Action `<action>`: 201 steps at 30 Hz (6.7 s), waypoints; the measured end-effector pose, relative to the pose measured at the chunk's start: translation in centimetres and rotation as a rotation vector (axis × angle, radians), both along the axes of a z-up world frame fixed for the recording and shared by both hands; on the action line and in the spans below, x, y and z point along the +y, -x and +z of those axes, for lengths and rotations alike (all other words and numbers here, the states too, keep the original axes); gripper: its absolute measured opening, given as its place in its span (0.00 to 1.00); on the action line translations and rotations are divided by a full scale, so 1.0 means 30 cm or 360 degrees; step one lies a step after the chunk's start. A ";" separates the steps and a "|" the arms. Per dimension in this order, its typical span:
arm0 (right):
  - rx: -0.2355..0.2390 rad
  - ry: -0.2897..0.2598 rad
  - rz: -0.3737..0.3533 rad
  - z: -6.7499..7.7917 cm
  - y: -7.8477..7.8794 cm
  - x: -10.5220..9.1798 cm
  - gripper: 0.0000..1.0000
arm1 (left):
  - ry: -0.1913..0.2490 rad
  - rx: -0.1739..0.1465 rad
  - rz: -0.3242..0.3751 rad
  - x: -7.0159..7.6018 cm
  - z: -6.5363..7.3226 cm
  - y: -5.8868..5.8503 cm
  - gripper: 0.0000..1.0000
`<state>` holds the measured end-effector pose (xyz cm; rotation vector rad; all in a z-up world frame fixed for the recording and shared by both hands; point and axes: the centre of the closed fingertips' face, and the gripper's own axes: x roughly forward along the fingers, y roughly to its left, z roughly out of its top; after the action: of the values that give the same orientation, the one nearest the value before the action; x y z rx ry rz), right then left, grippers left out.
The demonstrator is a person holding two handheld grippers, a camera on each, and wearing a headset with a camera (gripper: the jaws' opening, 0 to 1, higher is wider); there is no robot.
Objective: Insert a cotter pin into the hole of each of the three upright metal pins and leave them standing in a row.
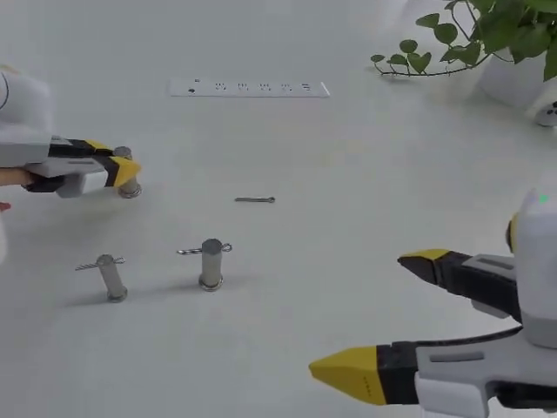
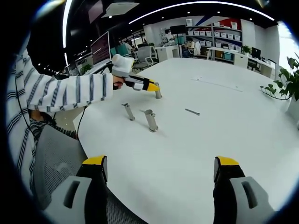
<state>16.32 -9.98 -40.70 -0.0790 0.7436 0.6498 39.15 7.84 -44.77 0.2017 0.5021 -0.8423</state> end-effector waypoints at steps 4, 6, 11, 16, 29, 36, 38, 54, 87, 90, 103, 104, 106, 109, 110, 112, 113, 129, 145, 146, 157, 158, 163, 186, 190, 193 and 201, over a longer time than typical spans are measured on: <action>-0.0001 -0.0001 0.0003 -0.001 0.002 0.001 0.93 | -0.0018 -0.0020 -0.0007 0.000 0.002 0.001 0.09; -0.0001 -0.0002 0.0002 -0.002 0.002 0.000 0.93 | -0.0013 -0.0015 -0.0005 0.001 0.003 0.002 0.09; 0.0000 -0.0007 0.0004 -0.002 0.002 0.000 0.93 | 0.0010 0.0021 -0.0021 0.009 0.004 0.001 0.09; -0.0001 -0.0010 0.0004 -0.003 0.003 0.002 0.93 | 0.0006 0.0023 -0.0004 0.043 0.020 0.011 0.09; -0.0024 -0.0037 0.0014 0.010 0.006 0.016 0.93 | 0.0101 -0.0005 0.0060 0.071 0.155 0.045 0.09; -0.0055 -0.0054 0.0020 0.029 0.003 0.020 0.93 | 0.0112 -0.0059 0.0000 0.068 0.216 0.096 0.09; -0.0064 -0.0060 0.0017 0.035 0.002 0.019 0.93 | 0.0110 -0.0071 -0.0018 0.069 0.232 0.111 0.09; -0.0141 -0.0099 0.0007 0.070 -0.010 0.009 0.93 | 0.0118 -0.0070 -0.0138 0.075 0.282 0.235 0.09; -0.0190 -0.0167 0.0035 0.081 0.000 0.025 0.92 | 0.0200 0.0017 -0.0293 -0.100 0.267 0.584 0.09; -0.0192 -0.0176 0.0031 0.083 0.001 0.024 0.92 | 0.0177 0.0020 -0.0339 -0.137 0.252 0.608 0.09; -0.0194 -0.0185 0.0037 0.084 0.001 0.024 0.92 | 0.0124 0.0074 -0.0452 -0.272 0.177 0.669 0.09; -0.0193 -0.0185 0.0037 0.084 0.002 0.023 0.92 | 0.0121 0.0076 -0.0452 -0.276 0.174 0.671 0.09; -0.0192 -0.0186 0.0034 0.082 0.001 0.022 0.92 | 0.0074 0.0045 -0.0472 -0.285 0.167 0.674 0.09; -0.0188 -0.0192 0.0033 0.078 0.001 0.022 0.92 | 0.0056 0.0034 -0.0499 -0.300 0.161 0.681 0.09; -0.0187 -0.0192 0.0033 0.078 0.001 0.023 0.92 | 0.0056 0.0035 -0.0502 -0.305 0.159 0.683 0.09; -0.0185 -0.0193 0.0038 0.075 0.001 0.026 0.92 | 0.0048 0.0037 -0.0511 -0.314 0.149 0.687 0.09; -0.0182 -0.0195 0.0041 0.074 0.002 0.028 0.92 | 0.0036 0.0040 -0.0516 -0.318 0.140 0.689 0.09; -0.0162 -0.0192 0.0051 0.060 0.004 0.031 0.92 | -0.0106 0.0050 -0.0581 -0.340 0.049 0.707 0.09; -0.0144 -0.0182 0.0055 0.050 0.009 0.031 0.91 | -0.0137 0.0058 -0.0596 -0.341 0.013 0.723 0.09; -0.0143 -0.0181 0.0055 0.049 0.009 0.031 0.91 | -0.0140 0.0056 -0.0602 -0.340 0.012 0.725 0.09; -0.0136 -0.0179 0.0058 0.048 0.012 0.032 0.91 | -0.0142 0.0056 -0.0595 -0.336 -0.002 0.729 0.09; -0.0139 -0.0177 0.0057 0.049 0.011 0.031 0.91 | -0.0143 0.0060 -0.0595 -0.336 -0.004 0.730 0.09; -0.0139 -0.0176 0.0058 0.049 0.012 0.031 0.91 | -0.0148 0.0045 -0.0597 -0.334 -0.006 0.732 0.09; -0.0138 -0.0191 0.0086 0.060 0.008 0.048 0.91 | -0.0074 0.0027 -0.0604 -0.321 0.071 0.732 0.34; -0.0141 -0.0195 0.0089 0.065 0.002 0.046 0.91 | -0.0006 0.0053 -0.0599 -0.301 0.119 0.742 0.43; -0.0139 -0.0195 0.0092 0.066 -0.003 0.045 0.91 | 0.0060 0.0091 -0.0579 -0.286 0.143 0.751 0.51; -0.0150 -0.0186 0.0112 0.085 -0.026 0.038 0.90 | 0.0110 0.0141 -0.0511 -0.216 0.166 0.788 0.69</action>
<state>17.11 -8.84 -38.14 -0.0285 0.6127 0.7502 15.52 1.37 -39.78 0.1846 0.5305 -1.1842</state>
